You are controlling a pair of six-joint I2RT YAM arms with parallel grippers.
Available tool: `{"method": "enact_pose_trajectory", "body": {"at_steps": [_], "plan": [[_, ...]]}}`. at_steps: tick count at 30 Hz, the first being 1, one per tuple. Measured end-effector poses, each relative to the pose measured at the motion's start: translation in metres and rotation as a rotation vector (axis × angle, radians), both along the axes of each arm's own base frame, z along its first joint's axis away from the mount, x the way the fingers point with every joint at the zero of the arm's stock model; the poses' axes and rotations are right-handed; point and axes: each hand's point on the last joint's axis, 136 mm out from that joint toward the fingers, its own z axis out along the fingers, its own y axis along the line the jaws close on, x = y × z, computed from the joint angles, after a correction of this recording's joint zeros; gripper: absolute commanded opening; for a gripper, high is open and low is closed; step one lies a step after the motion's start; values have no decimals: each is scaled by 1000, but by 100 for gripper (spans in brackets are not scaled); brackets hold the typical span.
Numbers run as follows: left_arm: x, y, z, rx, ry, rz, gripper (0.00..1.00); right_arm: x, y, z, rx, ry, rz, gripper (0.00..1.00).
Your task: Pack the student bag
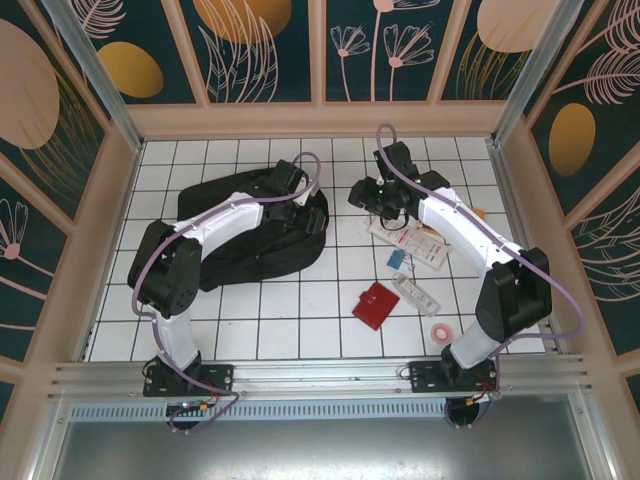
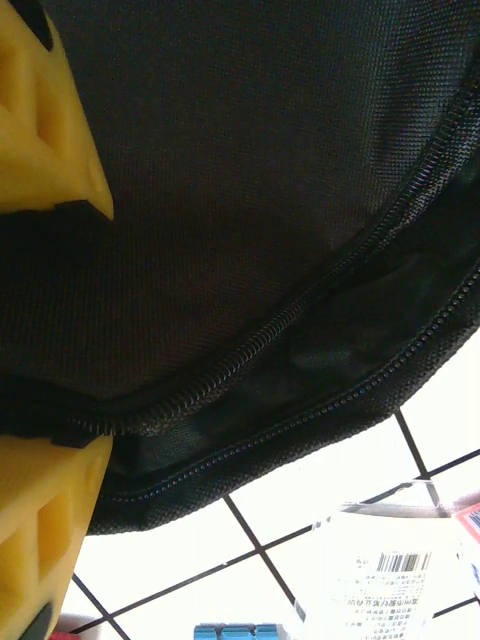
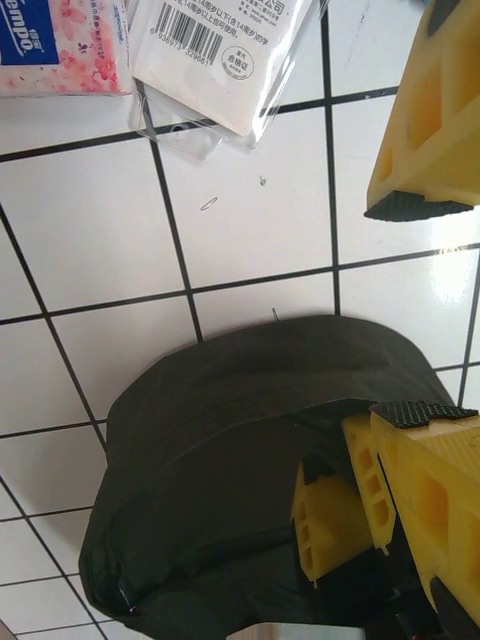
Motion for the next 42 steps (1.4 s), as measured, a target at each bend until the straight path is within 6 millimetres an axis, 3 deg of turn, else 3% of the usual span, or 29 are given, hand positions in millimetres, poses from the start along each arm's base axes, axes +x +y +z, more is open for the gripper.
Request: {"method": "enact_pose_trajectory", "body": {"at_steps": [4,9,12,14,20,23,30,42], "plan": [[-4,-4,-2,1,-1,-21,1,1,0,1,2,-4,0,53],[-10,-5,-4,11,-5,-34,0,2,1,0,1,-1,0,53],[-20,2,5,7,-21,-29,0,5,5,0,11,2,7,53],[-26,10,23,-3,-60,-13,0,9,10,1,27,0,14,53],[-39,30,101,-96,-254,41,0,11,30,8,117,16,45,54],[-45,39,119,-120,-310,64,0,11,47,14,160,29,73,54],[-60,54,128,-131,-349,89,0,4,93,22,293,112,112,64],[-83,63,130,-160,-365,61,0,15,129,10,486,269,73,65]]}}
